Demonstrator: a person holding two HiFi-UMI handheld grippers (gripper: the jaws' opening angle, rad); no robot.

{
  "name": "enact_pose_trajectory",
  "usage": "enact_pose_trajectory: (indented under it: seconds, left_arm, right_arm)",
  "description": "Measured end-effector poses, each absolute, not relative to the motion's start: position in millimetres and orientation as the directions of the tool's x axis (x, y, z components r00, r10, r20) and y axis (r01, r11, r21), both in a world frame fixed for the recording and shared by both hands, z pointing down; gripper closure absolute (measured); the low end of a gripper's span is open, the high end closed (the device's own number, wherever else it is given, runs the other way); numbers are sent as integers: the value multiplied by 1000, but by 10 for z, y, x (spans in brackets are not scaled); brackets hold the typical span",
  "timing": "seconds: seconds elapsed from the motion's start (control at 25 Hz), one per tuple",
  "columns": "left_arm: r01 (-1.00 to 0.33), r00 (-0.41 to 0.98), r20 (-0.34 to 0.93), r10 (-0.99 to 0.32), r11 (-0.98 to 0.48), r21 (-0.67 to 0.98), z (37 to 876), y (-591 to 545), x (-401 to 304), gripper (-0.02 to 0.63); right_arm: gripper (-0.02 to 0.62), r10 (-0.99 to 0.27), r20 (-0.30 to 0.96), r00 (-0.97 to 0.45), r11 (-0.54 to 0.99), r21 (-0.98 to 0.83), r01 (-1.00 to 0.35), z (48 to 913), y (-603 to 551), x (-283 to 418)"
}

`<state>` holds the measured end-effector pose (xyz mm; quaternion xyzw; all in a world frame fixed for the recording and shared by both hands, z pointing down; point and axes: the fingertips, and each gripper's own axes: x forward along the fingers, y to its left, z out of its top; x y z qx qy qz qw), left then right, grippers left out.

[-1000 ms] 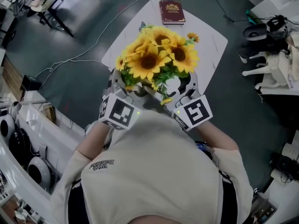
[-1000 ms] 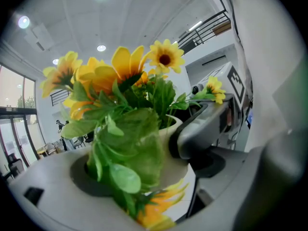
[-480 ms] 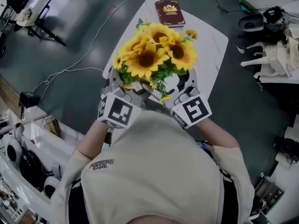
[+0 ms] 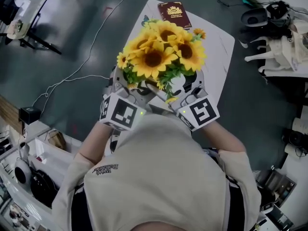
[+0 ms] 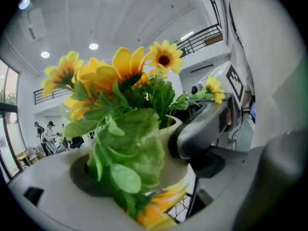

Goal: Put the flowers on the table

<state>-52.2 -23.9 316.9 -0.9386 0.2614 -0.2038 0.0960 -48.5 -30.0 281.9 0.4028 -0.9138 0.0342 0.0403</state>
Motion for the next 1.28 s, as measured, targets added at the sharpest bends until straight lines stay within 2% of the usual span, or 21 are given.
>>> enact_pose_trajectory:
  seconds: [0.36,1.28]
  left_arm:
    - [-422,796,329,-509,-855,-301,3129,-466,-497,126]
    - [-485,721,399,-567,-824,-294,3395,-869,-318,126]
  right_arm:
    - [87,-756,96,-648,649,-20,-760,2782,-520,-459]
    - [89,-690,111,-715,712,-73,-698,3049,-944,-273]
